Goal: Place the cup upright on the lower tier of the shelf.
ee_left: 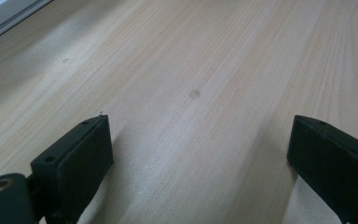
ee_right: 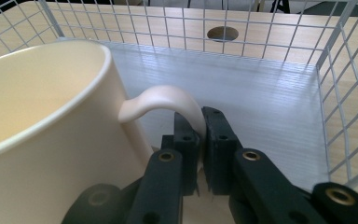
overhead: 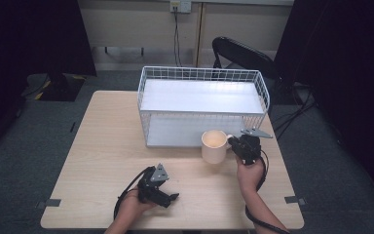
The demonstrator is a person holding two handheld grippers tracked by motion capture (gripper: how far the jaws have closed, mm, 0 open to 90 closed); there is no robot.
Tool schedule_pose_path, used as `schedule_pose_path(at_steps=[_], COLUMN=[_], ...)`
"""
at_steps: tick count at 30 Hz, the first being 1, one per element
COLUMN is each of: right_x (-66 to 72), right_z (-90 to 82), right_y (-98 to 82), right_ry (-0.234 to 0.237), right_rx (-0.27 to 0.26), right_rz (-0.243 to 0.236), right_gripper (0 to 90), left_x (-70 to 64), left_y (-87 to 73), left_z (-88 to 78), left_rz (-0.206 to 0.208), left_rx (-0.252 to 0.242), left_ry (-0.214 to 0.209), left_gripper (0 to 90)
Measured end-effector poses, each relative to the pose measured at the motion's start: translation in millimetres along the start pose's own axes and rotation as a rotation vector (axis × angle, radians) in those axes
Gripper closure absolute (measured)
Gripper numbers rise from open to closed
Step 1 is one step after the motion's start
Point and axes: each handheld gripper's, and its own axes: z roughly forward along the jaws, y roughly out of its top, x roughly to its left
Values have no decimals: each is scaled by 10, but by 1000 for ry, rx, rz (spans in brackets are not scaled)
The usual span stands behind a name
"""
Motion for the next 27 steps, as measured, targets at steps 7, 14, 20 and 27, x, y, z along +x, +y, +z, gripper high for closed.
schedule_pose_path(at_steps=[7,14,20,27], right_x=[-2,-16,-4,-2], right_z=[48,104,154,206], right_y=[16,46,57,52], right_ry=[-12,-30,-44,-53], right_rx=[-4,-16,-16,-18], right_rz=[-2,16,16,12], right_gripper=[853,852,851,850], left_x=[0,-3,-3,-3], left_y=[0,0,-1,-1], left_z=[0,0,-1,-1], left_rz=[0,-2,-2,-2], left_rx=[0,0,1,1], left_ry=[0,2,2,2], left_gripper=[64,64,64,64])
